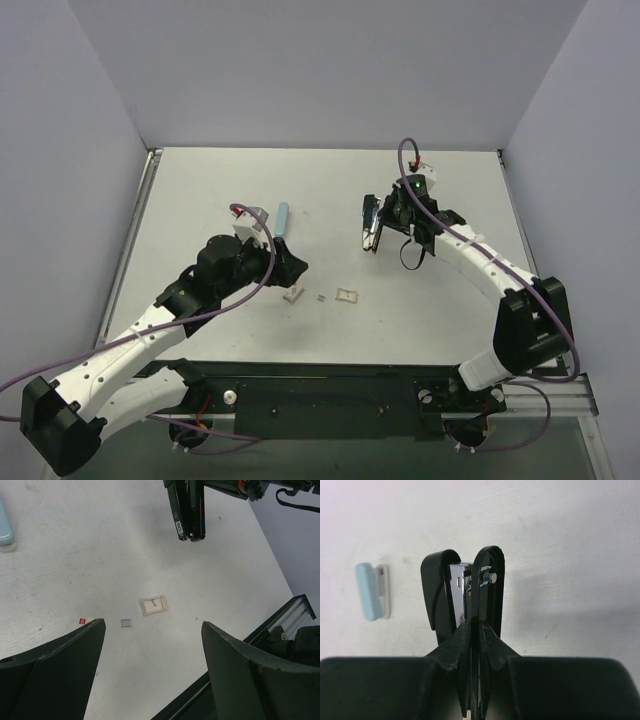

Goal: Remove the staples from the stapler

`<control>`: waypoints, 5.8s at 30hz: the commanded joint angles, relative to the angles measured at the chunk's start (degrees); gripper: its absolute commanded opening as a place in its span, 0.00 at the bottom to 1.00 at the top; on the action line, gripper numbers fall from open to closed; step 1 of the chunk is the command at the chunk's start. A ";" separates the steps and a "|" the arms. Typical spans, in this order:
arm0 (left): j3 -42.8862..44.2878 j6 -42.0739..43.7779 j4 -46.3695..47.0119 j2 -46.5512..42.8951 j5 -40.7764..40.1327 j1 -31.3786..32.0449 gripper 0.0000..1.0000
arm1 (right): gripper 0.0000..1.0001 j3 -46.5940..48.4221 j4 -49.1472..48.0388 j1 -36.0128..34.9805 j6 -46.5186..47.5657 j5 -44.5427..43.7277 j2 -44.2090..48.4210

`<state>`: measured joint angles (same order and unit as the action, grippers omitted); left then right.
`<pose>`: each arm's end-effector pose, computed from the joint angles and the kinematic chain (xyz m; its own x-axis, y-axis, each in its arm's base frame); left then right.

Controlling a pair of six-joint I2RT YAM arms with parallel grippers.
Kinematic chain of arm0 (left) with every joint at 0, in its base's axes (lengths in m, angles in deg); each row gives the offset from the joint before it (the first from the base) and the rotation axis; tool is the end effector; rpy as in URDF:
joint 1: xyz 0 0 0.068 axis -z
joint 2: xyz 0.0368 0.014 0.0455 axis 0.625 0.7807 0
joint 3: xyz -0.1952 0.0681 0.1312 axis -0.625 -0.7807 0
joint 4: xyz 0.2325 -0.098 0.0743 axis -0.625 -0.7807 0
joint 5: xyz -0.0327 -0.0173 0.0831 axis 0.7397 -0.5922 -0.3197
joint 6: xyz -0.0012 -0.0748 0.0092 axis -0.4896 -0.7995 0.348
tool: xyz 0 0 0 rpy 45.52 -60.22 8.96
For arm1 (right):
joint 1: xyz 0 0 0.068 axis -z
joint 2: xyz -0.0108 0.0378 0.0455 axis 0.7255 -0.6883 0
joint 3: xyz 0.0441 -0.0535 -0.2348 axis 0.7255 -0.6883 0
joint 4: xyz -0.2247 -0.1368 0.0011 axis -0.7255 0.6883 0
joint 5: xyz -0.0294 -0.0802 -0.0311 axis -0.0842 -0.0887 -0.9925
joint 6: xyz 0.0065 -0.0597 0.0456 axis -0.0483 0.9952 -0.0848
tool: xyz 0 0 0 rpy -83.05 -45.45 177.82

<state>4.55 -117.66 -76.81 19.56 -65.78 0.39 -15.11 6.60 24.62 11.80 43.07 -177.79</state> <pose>0.2021 -0.1680 0.2632 -0.5663 -0.1822 -0.8038 0.4395 0.7582 -0.4816 0.3628 0.1422 0.2292 -0.5290 0.4442 -0.7230 -0.0077 0.8495 0.5276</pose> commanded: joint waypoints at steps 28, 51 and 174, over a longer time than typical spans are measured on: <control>-4.03 -23.68 25.67 -5.51 13.32 1.54 0.89 | 0.00 -10.22 2.49 -31.46 5.44 -11.43 41.79; -5.08 -25.44 31.38 -4.71 12.53 3.64 0.82 | 0.00 -7.59 -4.54 -45.61 6.58 -18.02 37.13; 4.85 3.04 11.87 -10.08 45.75 13.23 0.00 | 0.23 12.98 34.05 -49.04 30.48 29.53 27.20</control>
<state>5.33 -115.26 -68.66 10.29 -18.96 13.44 -1.36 39.98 -24.30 41.99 69.24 -150.62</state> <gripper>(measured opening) 0.425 0.230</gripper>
